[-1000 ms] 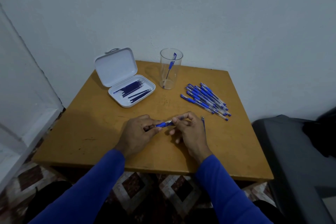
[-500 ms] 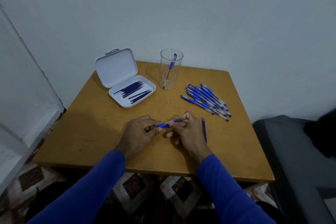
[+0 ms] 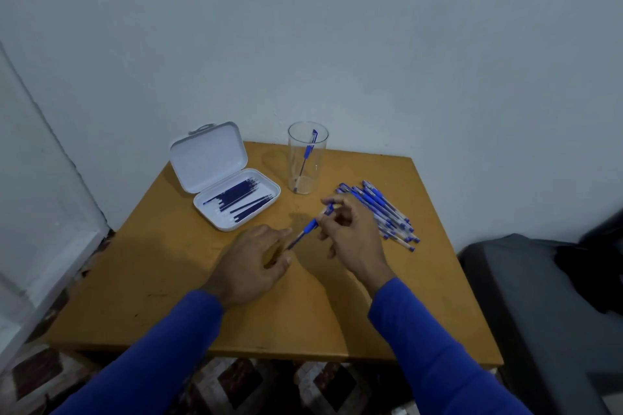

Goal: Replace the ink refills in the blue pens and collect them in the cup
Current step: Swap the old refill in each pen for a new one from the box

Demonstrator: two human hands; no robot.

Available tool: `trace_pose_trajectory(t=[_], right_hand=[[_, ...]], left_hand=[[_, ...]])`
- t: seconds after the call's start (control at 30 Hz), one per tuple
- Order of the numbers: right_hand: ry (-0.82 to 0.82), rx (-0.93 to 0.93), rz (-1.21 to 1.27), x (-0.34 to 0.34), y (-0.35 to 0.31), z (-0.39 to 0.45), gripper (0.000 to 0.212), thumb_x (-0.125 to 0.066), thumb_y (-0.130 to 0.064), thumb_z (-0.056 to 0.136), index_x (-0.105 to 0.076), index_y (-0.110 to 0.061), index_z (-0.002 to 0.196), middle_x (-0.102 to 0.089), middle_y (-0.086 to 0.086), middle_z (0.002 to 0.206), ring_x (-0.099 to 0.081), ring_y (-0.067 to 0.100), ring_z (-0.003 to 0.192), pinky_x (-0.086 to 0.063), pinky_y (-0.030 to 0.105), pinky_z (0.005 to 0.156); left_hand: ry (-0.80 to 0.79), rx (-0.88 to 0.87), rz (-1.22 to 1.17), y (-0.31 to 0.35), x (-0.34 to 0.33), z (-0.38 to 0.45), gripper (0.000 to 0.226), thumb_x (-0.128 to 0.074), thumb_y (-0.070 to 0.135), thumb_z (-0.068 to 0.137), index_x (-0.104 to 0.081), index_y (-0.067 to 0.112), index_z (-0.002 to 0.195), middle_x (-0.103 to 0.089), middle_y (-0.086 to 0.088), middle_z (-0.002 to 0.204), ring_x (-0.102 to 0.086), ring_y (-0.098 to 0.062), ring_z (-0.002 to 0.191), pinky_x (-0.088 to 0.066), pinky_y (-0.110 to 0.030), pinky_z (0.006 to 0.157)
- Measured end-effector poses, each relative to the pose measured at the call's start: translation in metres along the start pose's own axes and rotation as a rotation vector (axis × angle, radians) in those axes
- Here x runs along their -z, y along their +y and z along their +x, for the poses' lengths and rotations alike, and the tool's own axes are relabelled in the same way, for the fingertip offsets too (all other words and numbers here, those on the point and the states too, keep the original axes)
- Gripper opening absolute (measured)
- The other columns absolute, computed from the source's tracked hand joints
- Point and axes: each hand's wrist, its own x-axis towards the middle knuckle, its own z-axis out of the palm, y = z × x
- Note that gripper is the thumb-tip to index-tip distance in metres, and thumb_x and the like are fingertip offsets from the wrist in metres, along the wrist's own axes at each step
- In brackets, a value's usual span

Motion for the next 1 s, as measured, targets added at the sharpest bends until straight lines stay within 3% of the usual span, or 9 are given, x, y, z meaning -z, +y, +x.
trace_pose_trajectory(t=[0.1, 0.2, 0.43, 0.67, 0.83, 1.0], right_hand=[[0.072, 0.148, -0.148, 0.008, -0.019, 0.024, 0.024, -0.065, -0.016, 0.097, -0.063, -0.033, 0.114, -0.064, -0.006, 0.083, -0.066, 0.01, 0.078, -0.059, 0.028, 0.066], [0.113, 0.279, -0.254, 0.015, -0.046, 0.049, 0.022, -0.062, -0.013, 0.098, -0.064, -0.027, 0.115, -0.059, -0.015, 0.079, -0.058, -0.005, 0.072, -0.048, 0.011, 0.063], [0.167, 0.491, -0.344, 0.024, -0.095, 0.109, 0.028, -0.061, -0.01, 0.097, -0.064, -0.022, 0.122, -0.056, -0.019, 0.084, -0.057, 0.001, 0.072, -0.043, 0.01, 0.067], [0.195, 0.564, -0.328, 0.018, -0.109, 0.155, 0.028, -0.06, -0.007, 0.096, -0.064, -0.018, 0.122, -0.056, -0.016, 0.084, -0.057, 0.004, 0.071, -0.046, 0.014, 0.07], [0.153, 0.517, -0.32, 0.006, -0.095, 0.174, 0.025, -0.06, -0.007, 0.097, -0.065, -0.019, 0.119, -0.057, -0.016, 0.083, -0.06, 0.007, 0.074, -0.056, 0.03, 0.071], [0.076, 0.424, -0.444, -0.008, -0.075, 0.186, 0.019, -0.062, -0.013, 0.097, -0.069, -0.016, 0.114, -0.068, -0.003, 0.097, -0.065, 0.016, 0.088, -0.059, 0.039, 0.08]], left_hand=[[-0.052, -0.012, 0.105, -0.001, -0.003, 0.018, 0.056, -0.059, 0.043, 0.094, -0.046, 0.032, 0.147, -0.049, 0.015, 0.136, -0.042, -0.004, 0.129, -0.04, -0.028, 0.109], [-0.083, -0.035, 0.206, 0.001, -0.01, 0.037, 0.054, -0.054, 0.044, 0.099, -0.044, 0.029, 0.149, -0.039, 0.01, 0.153, -0.03, -0.009, 0.144, -0.029, -0.03, 0.12], [-0.159, -0.026, 0.295, -0.004, -0.024, 0.073, 0.052, -0.046, 0.05, 0.102, -0.047, 0.025, 0.147, -0.029, 0.005, 0.162, -0.016, -0.012, 0.152, -0.022, -0.034, 0.123], [-0.19, 0.011, 0.289, -0.009, -0.035, 0.087, 0.056, -0.042, 0.054, 0.103, -0.044, 0.025, 0.15, -0.028, 0.007, 0.162, -0.021, -0.012, 0.15, -0.019, -0.033, 0.123], [-0.169, 0.004, 0.278, -0.013, -0.037, 0.085, 0.055, -0.043, 0.055, 0.102, -0.047, 0.026, 0.148, -0.029, 0.008, 0.161, -0.024, -0.011, 0.148, -0.021, -0.033, 0.122], [-0.184, 0.021, 0.29, -0.017, -0.04, 0.087, 0.056, -0.039, 0.058, 0.101, -0.044, 0.029, 0.149, -0.026, 0.01, 0.162, -0.019, -0.009, 0.15, -0.019, -0.037, 0.125]])
